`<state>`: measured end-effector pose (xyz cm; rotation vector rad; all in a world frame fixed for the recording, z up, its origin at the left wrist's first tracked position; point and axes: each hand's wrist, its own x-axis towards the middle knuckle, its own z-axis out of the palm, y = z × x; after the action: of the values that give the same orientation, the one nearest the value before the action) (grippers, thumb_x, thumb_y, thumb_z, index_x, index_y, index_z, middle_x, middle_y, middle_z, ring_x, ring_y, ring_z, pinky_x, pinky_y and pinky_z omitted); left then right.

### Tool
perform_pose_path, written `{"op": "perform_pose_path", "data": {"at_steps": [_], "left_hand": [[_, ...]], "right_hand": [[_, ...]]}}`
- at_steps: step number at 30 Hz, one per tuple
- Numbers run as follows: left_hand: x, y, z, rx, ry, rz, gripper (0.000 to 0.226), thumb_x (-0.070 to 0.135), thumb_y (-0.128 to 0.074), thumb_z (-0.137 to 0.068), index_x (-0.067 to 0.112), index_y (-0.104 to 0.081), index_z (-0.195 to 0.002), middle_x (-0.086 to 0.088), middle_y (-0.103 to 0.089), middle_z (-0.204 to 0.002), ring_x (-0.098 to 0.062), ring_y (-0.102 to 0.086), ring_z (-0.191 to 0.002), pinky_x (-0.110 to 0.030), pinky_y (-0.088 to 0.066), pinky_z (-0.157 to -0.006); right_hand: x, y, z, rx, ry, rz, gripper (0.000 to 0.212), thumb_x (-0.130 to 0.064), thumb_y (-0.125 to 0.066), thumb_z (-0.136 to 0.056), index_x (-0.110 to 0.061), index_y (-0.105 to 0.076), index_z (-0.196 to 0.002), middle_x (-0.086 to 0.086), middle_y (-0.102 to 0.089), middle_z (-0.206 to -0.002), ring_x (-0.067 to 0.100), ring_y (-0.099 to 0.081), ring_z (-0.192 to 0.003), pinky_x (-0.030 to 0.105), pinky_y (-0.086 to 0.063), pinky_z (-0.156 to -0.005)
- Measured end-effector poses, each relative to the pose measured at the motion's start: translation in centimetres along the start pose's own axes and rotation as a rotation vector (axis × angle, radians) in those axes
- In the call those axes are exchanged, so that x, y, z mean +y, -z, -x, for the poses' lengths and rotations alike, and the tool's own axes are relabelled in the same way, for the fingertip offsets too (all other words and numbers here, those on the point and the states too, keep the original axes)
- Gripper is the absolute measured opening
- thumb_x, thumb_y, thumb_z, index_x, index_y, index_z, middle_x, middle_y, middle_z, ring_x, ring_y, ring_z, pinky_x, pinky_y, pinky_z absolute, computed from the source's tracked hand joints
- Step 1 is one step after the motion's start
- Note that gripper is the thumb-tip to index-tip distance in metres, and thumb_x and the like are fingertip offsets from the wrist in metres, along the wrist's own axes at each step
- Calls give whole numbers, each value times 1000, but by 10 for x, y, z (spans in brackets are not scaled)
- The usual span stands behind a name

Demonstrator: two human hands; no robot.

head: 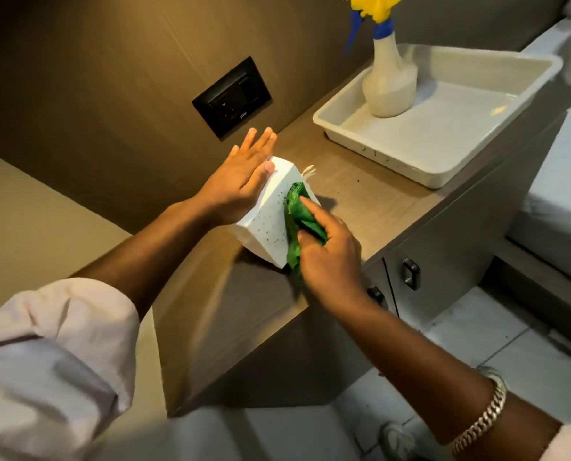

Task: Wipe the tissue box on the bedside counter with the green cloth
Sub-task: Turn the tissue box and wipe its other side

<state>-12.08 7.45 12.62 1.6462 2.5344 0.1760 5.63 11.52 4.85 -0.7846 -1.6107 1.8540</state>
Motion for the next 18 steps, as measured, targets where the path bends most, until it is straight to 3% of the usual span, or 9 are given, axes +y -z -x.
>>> {"op": "perform_pose_path", "data": {"at_steps": [4, 6, 9, 13, 18], "left_hand": [[-5, -3, 0, 24, -2, 1, 60, 44, -15, -97, 17, -7, -151, -3, -2, -162, -13, 8, -147, -35, 4, -117], [-7, -4, -1, 32, -3, 19, 61, 44, -15, -97, 17, -8, -150, -3, -4, -162, -13, 6, -148, -34, 3, -116], [-9, -4, -3, 37, -5, 34, 60, 42, -17, -97, 16, -9, -150, -3, -4, -162, -14, 5, -148, -37, 1, -118], [-7, -3, -2, 35, 2, 42, 61, 44, -16, -96, 18, -9, -151, -2, -3, -162, -13, 4, -148, -37, 1, -118], [-2, -4, 0, 27, 28, 21, 59, 42, -15, -97, 18, -8, -151, -2, -3, -162, -15, 4, -148, -39, 1, -119]], "right_hand": [[-20, 6, -28, 101, 18, 41, 50, -7, -50, -90, -31, -53, -133, 1, -52, -131, 17, -46, -123, 30, -46, -92], [-26, -3, -23, 109, 52, 79, 50, -6, -49, -90, -31, -53, -133, -1, -50, -128, 15, -46, -119, 27, -46, -90], [-17, -17, 14, 22, 161, 95, 53, -5, -49, -87, -36, -54, -129, -3, -46, -135, 15, -42, -124, 33, -47, -98], [6, -10, 38, -40, 303, 274, 58, -6, -47, -77, -37, -60, -124, -1, -48, -140, 18, -43, -124, 34, -40, -100], [7, 4, -2, 115, 49, 108, 54, 2, -49, -86, -34, -59, -126, -1, -49, -137, 16, -44, -125, 37, -43, -104]]}}
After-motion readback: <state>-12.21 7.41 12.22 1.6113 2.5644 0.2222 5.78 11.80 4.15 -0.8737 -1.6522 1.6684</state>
